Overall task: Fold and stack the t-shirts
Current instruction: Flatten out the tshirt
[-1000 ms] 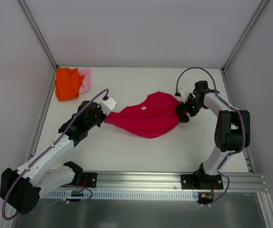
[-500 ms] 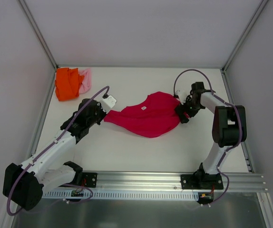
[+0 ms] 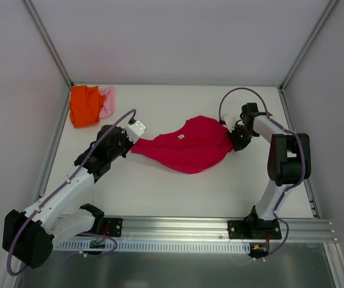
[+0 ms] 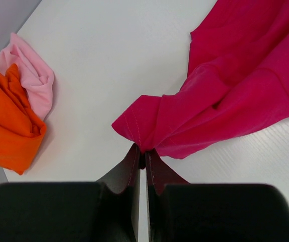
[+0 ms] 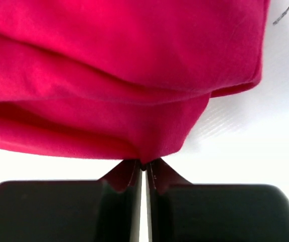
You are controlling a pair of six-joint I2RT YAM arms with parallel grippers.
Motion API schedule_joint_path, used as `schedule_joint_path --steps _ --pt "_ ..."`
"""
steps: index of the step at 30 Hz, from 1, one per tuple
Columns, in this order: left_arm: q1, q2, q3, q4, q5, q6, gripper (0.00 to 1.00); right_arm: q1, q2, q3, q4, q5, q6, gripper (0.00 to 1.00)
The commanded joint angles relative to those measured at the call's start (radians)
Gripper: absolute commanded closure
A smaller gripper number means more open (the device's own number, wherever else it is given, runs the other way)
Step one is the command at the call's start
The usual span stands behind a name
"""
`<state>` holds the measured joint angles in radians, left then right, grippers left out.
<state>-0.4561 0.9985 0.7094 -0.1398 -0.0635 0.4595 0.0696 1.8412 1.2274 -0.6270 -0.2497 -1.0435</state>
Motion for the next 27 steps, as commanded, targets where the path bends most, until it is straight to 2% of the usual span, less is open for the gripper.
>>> schedule_joint_path --steps 1,7,11,12,17,22,27 --pt "0.014 -0.032 0.005 0.02 0.019 0.005 1.0 -0.005 -0.016 0.05 -0.051 -0.013 -0.004 0.99" --pt "0.022 -0.038 -0.008 0.043 0.019 0.005 1.0 -0.002 -0.154 0.034 0.047 0.07 0.031 0.99" --pt "0.033 -0.081 -0.021 0.081 0.002 0.004 1.0 0.001 -0.275 0.014 0.2 0.211 0.082 0.99" --pt "0.033 -0.09 -0.025 0.1 -0.002 0.002 1.0 0.001 -0.307 0.015 0.255 0.292 0.104 0.99" --pt "0.05 -0.123 -0.021 0.167 -0.064 -0.012 1.0 -0.002 -0.373 0.067 0.369 0.481 0.155 0.99" --pt "0.051 -0.192 0.025 0.201 -0.088 -0.024 1.0 -0.001 -0.479 0.118 0.38 0.523 0.197 0.99" --pt "0.051 -0.26 0.074 0.201 -0.121 -0.002 1.0 0.001 -0.608 0.1 0.409 0.524 0.203 0.99"
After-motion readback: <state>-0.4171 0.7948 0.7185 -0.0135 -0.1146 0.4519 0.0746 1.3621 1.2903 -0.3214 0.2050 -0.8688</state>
